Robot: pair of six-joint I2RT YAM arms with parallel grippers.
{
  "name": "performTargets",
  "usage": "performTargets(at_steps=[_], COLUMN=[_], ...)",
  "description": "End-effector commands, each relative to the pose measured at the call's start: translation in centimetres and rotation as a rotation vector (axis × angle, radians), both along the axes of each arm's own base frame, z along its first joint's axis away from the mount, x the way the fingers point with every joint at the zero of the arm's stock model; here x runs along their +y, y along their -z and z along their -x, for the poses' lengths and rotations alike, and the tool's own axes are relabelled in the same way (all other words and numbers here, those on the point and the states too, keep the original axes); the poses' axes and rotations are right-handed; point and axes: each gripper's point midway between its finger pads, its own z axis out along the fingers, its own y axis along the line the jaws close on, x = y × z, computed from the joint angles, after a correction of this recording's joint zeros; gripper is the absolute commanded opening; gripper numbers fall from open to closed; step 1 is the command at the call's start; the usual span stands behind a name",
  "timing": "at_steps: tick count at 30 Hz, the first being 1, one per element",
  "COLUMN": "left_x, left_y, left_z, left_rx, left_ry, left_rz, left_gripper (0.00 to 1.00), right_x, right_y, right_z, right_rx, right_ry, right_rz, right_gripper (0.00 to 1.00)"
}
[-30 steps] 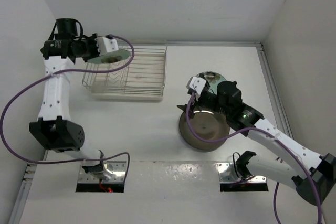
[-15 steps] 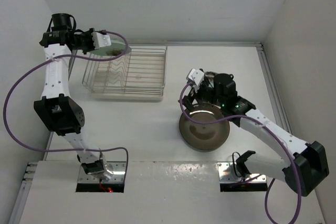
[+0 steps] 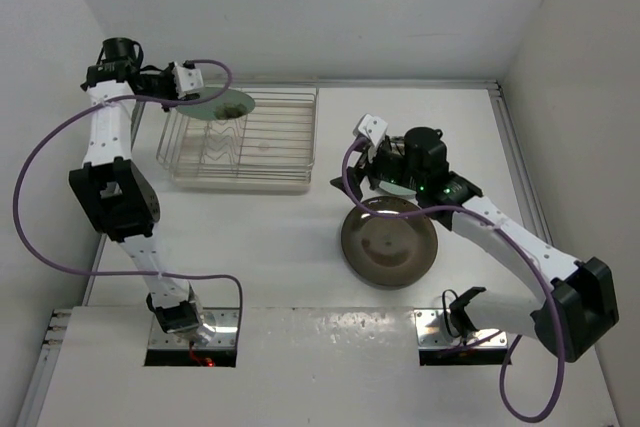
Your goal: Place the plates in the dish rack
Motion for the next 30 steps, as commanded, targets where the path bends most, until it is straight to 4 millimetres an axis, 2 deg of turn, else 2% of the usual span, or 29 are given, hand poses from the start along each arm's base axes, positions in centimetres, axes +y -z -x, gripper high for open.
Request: performTargets(at_steps=[1,4,5,10,11,13,16,17,21,26,27,30], left_x=[0.3,0.4,0.3,1.0,0.9,1.6,2.2,2.3,3.2,5.9,5.7,5.6], left_y=[-4.9,-4.4,-3.3,-1.5,-1.7,-0.4,0.2,0.9,1.3,1.4,1.7,1.6], left_z=[-0.9,-1.1,-1.5,-2.7,-2.9,-3.5,-3.8,-4.1,-4.9,-6.0,-6.2,-7.0], left_rx=[-0.175,-0.165,-0.144,-0.085,-0.088,-0.055,-0.053,-0.045,-0.065,-0.117,-0.121,-0.147], left_ry=[0.062,0.061,0.066,0.040,0.045,0.030,0.024,0.027,0.018,-0.009,0.008,0.020], left_rz=[0.055,0.059,0.075,0.123,0.137,0.162,0.159,0.159,0.152,0.180,0.198,0.224], left_gripper=[0.00,0.00,0.00,0.00,0.00,0.00,0.00,0.00,0.00,0.00,0.00,0.00], right_x=[1.0,1.2,1.2,1.7,1.7,1.8,1.8,1.9,2.1,2.5,2.6,3.3], right_y=[-3.2,-3.4,-3.6,-3.8,-3.6,-3.4,-3.4,-3.3,-3.2,-3.3,-2.7,-3.3], right_z=[-0.5,-0.5,-0.5,-0.4,-0.3,-0.3,-0.4,-0.3,-0.6,-1.2,-1.4,-1.9], right_rx=[-0.045,-0.045,-0.046,-0.042,-0.035,-0.032,-0.028,-0.025,-0.015,-0.004,0.010,0.009], right_ry=[-0.022,-0.027,-0.027,-0.038,-0.038,-0.040,-0.039,-0.043,-0.041,-0.044,-0.046,-0.056], right_rz=[-0.070,-0.074,-0.076,-0.080,-0.075,-0.069,-0.067,-0.067,-0.060,-0.055,-0.048,-0.049], right_gripper=[1.00,1.00,1.00,1.00,1.00,1.00,1.00,1.00,1.00,1.00,1.00,1.00])
